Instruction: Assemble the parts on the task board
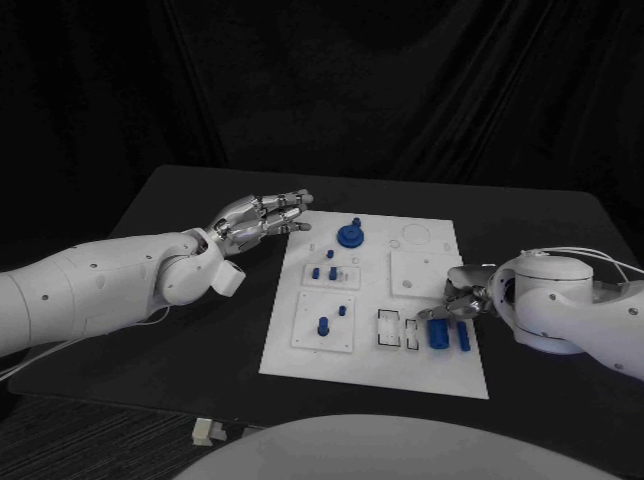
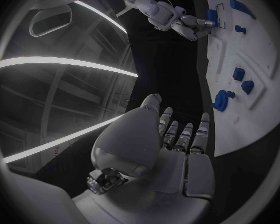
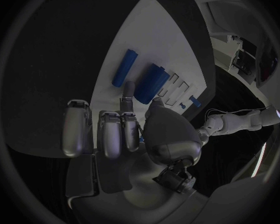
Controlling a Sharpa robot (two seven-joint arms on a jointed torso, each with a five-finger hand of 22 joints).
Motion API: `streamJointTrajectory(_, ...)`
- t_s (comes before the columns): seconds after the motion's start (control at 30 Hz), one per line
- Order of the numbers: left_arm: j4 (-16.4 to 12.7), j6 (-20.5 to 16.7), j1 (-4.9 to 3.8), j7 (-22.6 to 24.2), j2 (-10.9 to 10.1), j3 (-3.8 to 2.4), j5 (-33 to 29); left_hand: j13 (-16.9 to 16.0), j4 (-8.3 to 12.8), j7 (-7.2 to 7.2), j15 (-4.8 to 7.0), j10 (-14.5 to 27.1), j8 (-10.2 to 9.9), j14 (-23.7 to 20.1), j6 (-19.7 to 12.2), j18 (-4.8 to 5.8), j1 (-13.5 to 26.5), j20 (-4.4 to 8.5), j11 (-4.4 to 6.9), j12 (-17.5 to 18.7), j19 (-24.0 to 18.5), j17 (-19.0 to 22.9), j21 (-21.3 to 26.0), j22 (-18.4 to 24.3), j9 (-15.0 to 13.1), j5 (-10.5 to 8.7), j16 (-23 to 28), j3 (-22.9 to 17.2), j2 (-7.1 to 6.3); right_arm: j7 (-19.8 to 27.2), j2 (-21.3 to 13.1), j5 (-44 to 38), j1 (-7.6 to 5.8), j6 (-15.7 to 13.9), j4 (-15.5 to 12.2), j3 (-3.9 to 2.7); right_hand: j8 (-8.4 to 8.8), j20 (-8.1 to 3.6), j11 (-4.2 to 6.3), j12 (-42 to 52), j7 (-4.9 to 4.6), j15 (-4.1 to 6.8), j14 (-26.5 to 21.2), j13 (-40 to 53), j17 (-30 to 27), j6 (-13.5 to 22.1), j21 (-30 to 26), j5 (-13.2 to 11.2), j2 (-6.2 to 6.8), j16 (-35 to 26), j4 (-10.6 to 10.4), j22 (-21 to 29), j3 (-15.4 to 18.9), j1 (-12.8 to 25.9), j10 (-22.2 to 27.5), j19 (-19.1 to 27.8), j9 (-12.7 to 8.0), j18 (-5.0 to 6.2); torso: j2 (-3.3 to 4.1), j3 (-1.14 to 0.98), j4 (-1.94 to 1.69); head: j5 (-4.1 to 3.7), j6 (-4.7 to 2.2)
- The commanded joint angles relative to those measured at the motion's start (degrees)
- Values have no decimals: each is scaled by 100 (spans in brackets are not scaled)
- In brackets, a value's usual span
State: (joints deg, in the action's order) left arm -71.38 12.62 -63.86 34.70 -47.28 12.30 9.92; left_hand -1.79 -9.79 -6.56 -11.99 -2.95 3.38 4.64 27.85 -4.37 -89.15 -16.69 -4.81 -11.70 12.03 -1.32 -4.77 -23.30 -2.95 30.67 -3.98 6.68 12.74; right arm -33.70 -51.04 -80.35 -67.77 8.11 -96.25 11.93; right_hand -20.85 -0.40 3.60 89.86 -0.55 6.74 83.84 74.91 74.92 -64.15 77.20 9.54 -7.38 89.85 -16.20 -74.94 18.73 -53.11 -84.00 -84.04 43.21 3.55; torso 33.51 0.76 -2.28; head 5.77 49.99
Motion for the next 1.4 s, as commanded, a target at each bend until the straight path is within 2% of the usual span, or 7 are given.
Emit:
streamJointTrajectory(0.03, 0, 84, 10, 33, 18, -6, -39, -7, -11, -25, -30, 0, 24, 1, 1, 44, -16, -12, -43, -24, 20, -7, -28, 11, -3, 30, -29, -35, 55, -64, 3, 23, 21, 10, -10, -3, 87, 54, -45, 14, -14, -51, 616, 1509, 1508, 74, -46, 43, 28, 15, 1, -1093, 37, -103, -600, -43, -38, -48, 1, 0, 3, 6, 1)
streamJointTrajectory(0.13, 6, 89, 12, 28, 20, -6, -39, -7, -11, -25, -30, 0, 24, 1, 1, 44, -16, -12, -43, -24, 20, -7, -28, 11, -3, 30, -29, -35, 55, -56, 5, 28, 25, -11, -18, -3, 234, 79, -76, 14, -50, -77, 616, 1509, 1508, 111, -57, 189, 33, 15, 20, -1091, 23, -219, -600, -44, -126, -47, 0, 1, 6, 9, 1)
streamJointTrajectory(0.33, 17, 96, 14, 22, 20, -6, -39, -7, -11, -25, -30, 0, 24, 1, 1, 44, -16, -12, -43, -24, 20, -7, -28, 11, -3, 30, -29, -35, 55, -36, 11, 113, 31, -105, -27, -3, 567, 127, -138, 14, -117, -128, 616, 1509, 1508, 197, -72, 1328, 124, 15, 356, -1091, -139, -919, -600, -49, -347, -45, -2, 1, 4, 10, 1)
streamJointTrajectory(0.4, 18, 97, 15, 21, 18, -6, -39, -7, -11, -25, -30, 0, 24, 1, 1, 44, -16, -12, -43, -24, 20, -7, -28, 11, -3, 30, -29, -35, 55, -40, 14, 158, 32, -118, -27, -3, 727, 146, -163, 14, -144, -148, 616, 1509, 1508, 259, -90, 1952, 165, 15, 577, -1088, -254, -1308, -600, -48, -457, -42, -2, 1, 4, 15, 1)
streamJointTrajectory(0.53, 20, 103, 15, 18, 17, -6, -39, -8, -13, -29, -32, 0, 25, 3, 4, 45, -15, -12, -47, -27, 22, -8, -28, 10, -3, 30, -32, -40, 57, -35, 16, 333, 34, -162, -23, -3, 748, 146, -136, 14, -107, -134, 616, 1509, 1508, 216, -117, 2277, 164, 15, 790, -1081, -395, -1657, -600, -40, -474, -35, -3, 1, 3, 24, 1)
streamJointTrajectory(0.8, 26, 122, 17, 8, 18, -6, -39, -8, -14, -31, -34, 0, 25, 5, 6, 46, -15, -12, -49, -29, 23, -8, -28, 10, -3, 30, -34, -43, 58, 60, -11, 856, 35, -506, -27, -3, 672, 111, -89, 14, -54, -94, 616, 1509, 1508, 190, -138, 2373, 165, 15, 1029, -1077, -642, -1993, -600, -37, -377, -31, 0, 1, -2, 34, 1)
streamJointTrajectory(1.4, 55, 170, 26, -11, 34, -6, -39, -7, -16, -39, -41, 1, 24, 7, -3, 48, -16, -13, -60, -26, 26, -9, -29, 10, -2, 34, -37, -60, 67, 425, -94, 2945, -4, -1505, -81, -4, 465, 65, -39, 14, -3, -48, 616, 1509, 1508, 186, -189, 3048, 274, 15, 978, -1066, -1095, -1838, -600, -32, -157, -23, 1, -1, 4, 47, 1)
